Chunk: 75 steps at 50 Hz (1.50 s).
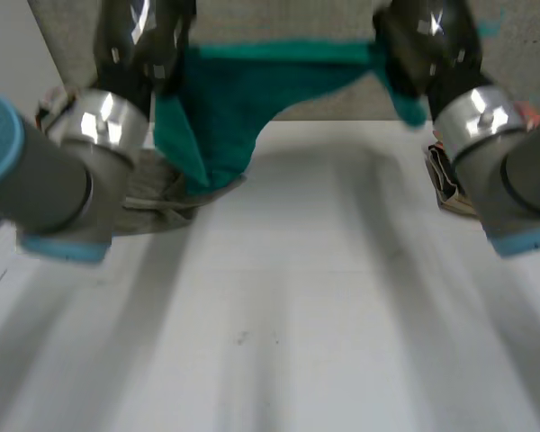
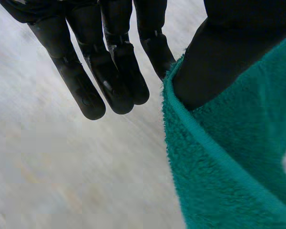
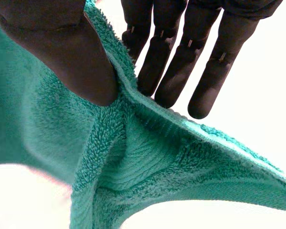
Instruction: Fold the laundry.
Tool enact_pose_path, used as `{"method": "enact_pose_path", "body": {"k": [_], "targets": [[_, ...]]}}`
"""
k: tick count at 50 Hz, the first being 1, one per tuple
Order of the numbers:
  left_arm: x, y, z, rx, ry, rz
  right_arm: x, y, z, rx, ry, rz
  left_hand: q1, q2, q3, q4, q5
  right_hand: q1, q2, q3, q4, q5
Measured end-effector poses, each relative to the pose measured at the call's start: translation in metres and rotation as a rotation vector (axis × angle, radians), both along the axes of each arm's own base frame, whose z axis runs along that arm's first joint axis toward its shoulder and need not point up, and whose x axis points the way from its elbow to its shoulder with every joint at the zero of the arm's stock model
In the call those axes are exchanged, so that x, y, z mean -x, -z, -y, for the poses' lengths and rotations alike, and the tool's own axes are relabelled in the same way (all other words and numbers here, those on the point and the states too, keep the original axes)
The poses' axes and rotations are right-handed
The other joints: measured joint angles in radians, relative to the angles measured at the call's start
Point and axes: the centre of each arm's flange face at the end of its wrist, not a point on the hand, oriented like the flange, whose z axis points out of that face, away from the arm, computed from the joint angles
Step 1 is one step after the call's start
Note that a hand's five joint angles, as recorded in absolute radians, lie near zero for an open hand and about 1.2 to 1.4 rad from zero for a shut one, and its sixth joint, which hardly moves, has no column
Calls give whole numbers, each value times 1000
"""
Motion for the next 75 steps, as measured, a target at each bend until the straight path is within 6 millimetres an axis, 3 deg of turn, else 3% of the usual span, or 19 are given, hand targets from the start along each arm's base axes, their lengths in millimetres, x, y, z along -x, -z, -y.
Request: {"method": "enact_pose_path", "body": {"k": [8, 13, 15, 17, 19, 23, 34, 41, 48, 57, 67, 75], "targets": [[-21, 103, -41, -308, 0, 150, 16, 91, -40, -326, -1, -253, 0, 0, 0, 0, 0, 0, 0, 0, 0, 0], [-26, 138, -52, -417, 2, 195, 20, 117, -54, -384, -8, -346, -15, -62, -59, -66, -16, 0, 0, 3, 0, 0], [-29, 154, -53, -466, -1, 209, 21, 127, -60, -404, -11, -384, -247, -278, -269, -271, -221, 0, 0, 3, 0, 0], [-30, 161, -52, -487, -6, 212, 22, 130, -62, -410, -11, -394, -329, -350, -342, -341, -294, 0, 0, 3, 0, 0], [-34, 166, -48, -503, -18, 211, 22, 131, -62, -413, -11, -391, -611, -616, -608, -624, -581, 0, 0, 3, 0, 0], [-42, 168, -40, -519, -45, 196, 22, 127, -61, -416, -6, -368, -813, -841, -832, -853, -810, 0, 0, 3, 0, 0], [-75, 151, -33, -579, -65, 66, 28, 114, -49, -466, 19, -227, -831, -888, -877, -895, -856, 0, 0, 3, 0, 0], [-100, 161, -36, -759, -37, 32, 32, 120, -37, -512, 38, -175, -661, -717, -709, -717, -670, 0, 0, 3, 0, 0], [-111, 176, -27, -859, -9, 28, 31, 127, -33, -538, 39, -166, -624, -665, -660, -663, -619, 0, 0, 3, 0, 0], [-108, 196, -4, -878, 6, 35, 31, 130, -34, -549, 36, -179, -586, -634, -630, -632, -587, 0, 0, 3, 0, 0], [-98, 204, 9, -867, 27, 47, 32, 133, -36, -555, 35, -186, -488, -536, -531, -540, -500, 0, 0, 3, 0, 0], [-92, 207, 20, -851, 35, 51, 32, 133, -36, -554, 39, -188, -26, -96, -94, -97, -61, 0, 0, 3, 0, 0]]}}
